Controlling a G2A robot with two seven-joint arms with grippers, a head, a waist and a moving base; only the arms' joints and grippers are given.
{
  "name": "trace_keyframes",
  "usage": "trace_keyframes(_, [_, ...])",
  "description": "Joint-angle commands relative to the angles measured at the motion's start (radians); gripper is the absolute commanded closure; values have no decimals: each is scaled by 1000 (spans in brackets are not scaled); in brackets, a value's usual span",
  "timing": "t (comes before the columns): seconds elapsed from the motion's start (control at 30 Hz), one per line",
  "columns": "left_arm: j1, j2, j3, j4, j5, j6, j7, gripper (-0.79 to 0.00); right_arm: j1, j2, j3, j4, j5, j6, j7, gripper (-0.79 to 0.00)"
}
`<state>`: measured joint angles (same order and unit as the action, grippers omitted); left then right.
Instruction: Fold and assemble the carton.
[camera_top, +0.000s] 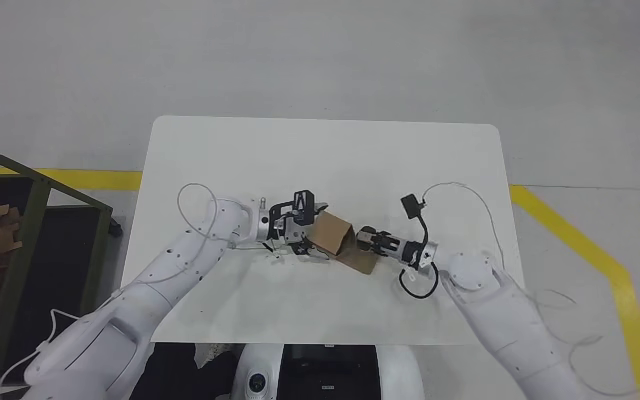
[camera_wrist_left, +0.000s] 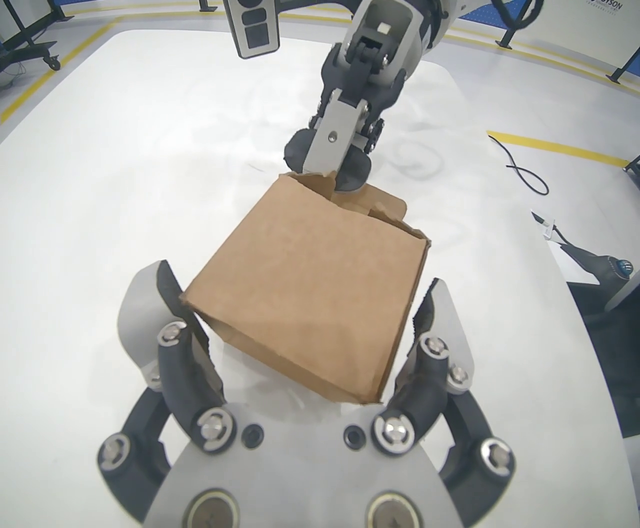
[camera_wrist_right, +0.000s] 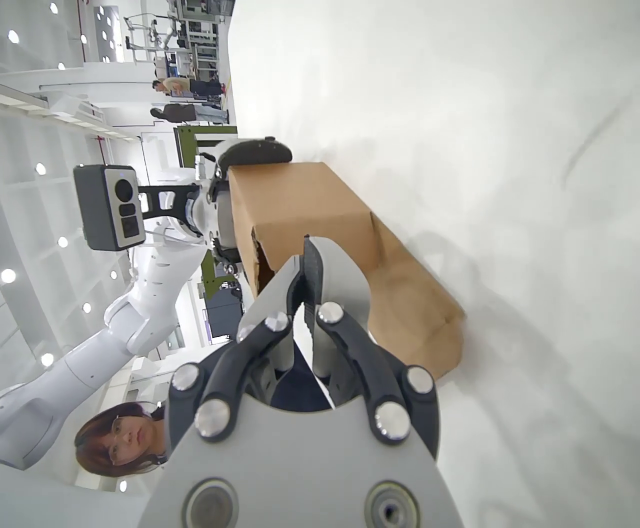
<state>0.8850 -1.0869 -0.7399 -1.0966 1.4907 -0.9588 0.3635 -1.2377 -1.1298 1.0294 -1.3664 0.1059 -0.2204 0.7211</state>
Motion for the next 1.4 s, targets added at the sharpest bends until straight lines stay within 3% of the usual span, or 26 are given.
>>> trace_keyframes(0.0, [-2,-2,2,4,-1,-1,0,-785,-1,-3,-11,-3,-1,6,-3,0])
trace_keyframes(0.63, [-5,-12,3,15,10,-1,5,-785,57,-46,-102,49,93,50,-11,0])
trace_keyframes(1.37, [3,-16,-11,13,-6,-13,-14,-785,190,-80,-136,210,160,10,129,0])
